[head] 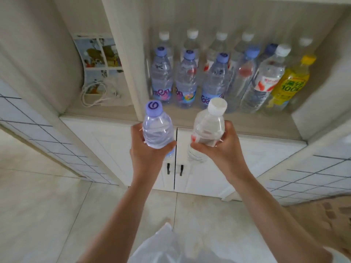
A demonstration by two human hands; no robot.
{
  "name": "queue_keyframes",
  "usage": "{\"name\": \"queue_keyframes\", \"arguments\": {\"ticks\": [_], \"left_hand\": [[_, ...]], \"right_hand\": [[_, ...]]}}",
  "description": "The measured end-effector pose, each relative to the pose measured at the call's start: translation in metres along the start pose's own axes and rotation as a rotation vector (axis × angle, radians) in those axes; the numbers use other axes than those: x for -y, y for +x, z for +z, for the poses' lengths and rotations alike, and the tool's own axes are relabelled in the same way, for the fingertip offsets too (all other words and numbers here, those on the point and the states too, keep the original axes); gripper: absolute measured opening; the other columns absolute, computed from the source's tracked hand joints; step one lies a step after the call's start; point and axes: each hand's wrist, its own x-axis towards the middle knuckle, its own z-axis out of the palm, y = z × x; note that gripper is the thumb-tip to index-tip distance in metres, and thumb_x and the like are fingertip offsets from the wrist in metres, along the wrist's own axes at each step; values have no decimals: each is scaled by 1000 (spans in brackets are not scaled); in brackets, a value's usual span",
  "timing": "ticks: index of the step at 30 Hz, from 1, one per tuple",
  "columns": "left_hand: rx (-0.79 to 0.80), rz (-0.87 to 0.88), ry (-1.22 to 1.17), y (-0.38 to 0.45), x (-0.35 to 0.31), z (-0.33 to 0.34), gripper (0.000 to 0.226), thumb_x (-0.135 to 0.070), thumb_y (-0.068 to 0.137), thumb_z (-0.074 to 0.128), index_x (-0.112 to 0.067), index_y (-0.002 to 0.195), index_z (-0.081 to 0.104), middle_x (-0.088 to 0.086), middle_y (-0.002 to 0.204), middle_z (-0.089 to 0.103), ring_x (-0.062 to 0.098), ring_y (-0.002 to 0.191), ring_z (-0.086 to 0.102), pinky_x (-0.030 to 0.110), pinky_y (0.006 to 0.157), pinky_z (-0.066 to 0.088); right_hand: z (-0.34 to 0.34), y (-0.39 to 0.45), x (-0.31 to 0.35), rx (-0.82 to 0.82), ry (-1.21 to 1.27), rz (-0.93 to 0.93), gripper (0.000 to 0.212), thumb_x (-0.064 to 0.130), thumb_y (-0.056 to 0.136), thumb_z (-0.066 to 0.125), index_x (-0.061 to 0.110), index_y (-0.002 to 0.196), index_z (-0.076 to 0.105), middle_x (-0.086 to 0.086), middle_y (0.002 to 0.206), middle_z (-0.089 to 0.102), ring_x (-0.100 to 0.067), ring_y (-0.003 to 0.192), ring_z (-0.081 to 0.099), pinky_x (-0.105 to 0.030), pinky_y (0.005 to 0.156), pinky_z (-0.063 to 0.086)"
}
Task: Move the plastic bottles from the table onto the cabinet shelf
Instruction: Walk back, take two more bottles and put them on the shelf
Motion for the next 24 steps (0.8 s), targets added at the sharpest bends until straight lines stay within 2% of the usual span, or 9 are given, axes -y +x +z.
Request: {"name": "queue_keyframes", "arguments": {"ticks": [4,9,11,14,17,20,24], "left_hand": [[28,48,-12,54,-13,14,62,-14,59,90,-29,105,51,-16,91,66,3,83,65,23,71,52],[83,115,14,98,-17,33,64,-14,58,91,-24,106,51,-12,95,63,-2,80,61,17,68,50],[89,114,18,108,-15,38,63,-14,58,92,-23,106,50,-13,93,61,-1,79,61,18,69,51],[75,88,11,120,-12,47,62,-16,60,91,-24,105,51,-14,92,61,9,85,64,27,74,54],[64,63,-1,125,-8,53,64,-17,61,92,-20,111,52,-14,98,62,11,92,64,27,80,54],[46,63,-13,126,-6,55,72,-19,60,92,-21,121,53,-9,108,64,12,98,64,29,86,54],[65,82,-33,130,-7,55,71,-20,64,91,-27,123,53,-14,110,63,-3,98,60,21,87,51]], "right_hand": [[18,47,15,-81,50,-44,73,16,58,91,19,117,49,5,106,66,-6,91,66,-23,75,53],[39,90,21,-154,60,-71,69,18,58,89,20,114,48,5,101,65,-7,89,66,-26,76,54],[46,98,21,-149,68,-79,67,13,60,88,21,111,46,8,97,64,2,85,64,-18,74,52],[53,110,20,-128,55,-92,66,8,62,87,17,112,44,14,93,60,12,77,60,-6,66,45],[58,119,19,-110,26,-102,67,12,62,87,16,114,45,10,97,63,5,82,62,-8,67,46],[63,125,18,-111,-4,-119,67,17,62,87,17,114,45,7,99,66,-8,88,65,-17,71,49],[68,128,20,-78,-64,-141,67,27,64,87,20,115,45,9,100,67,-6,88,66,-14,69,49]]}}
